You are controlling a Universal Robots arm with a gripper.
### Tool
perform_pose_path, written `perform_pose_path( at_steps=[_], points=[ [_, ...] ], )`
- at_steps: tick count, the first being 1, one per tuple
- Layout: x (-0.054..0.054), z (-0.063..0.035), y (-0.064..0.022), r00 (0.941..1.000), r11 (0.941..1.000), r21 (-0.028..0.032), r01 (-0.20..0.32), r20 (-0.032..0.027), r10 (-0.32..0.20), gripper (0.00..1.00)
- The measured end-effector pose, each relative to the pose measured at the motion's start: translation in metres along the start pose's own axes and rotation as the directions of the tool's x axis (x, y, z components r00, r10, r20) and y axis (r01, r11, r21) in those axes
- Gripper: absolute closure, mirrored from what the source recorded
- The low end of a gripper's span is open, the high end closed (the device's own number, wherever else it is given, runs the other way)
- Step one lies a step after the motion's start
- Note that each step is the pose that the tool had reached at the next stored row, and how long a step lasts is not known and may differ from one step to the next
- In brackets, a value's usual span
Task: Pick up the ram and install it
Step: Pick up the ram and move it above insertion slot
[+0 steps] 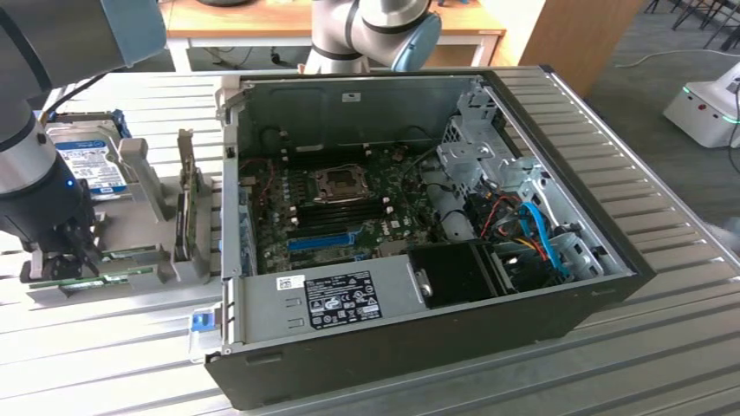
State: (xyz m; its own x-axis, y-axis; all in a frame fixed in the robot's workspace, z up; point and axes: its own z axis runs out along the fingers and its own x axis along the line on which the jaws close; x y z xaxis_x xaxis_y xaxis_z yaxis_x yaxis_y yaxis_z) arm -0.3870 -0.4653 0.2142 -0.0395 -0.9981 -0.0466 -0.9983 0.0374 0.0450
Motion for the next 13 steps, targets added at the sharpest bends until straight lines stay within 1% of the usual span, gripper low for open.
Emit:
perform_pose_path(
  at_steps=[3, 9, 13],
  points=[
    [0.0001, 0.0, 0.0, 1.0, 1.0, -0.0001, 0.0, -0.0001, 0.0, 0.7],
    [0.0048, -0.0001, -0.0002, 1.0, 1.0, 0.0001, 0.0, 0.0, 0.0, 0.7],
    [0.0061, -0.0002, -0.0002, 1.0, 1.0, 0.0, 0.0, 0.0, 0.0, 0.7]
  ],
)
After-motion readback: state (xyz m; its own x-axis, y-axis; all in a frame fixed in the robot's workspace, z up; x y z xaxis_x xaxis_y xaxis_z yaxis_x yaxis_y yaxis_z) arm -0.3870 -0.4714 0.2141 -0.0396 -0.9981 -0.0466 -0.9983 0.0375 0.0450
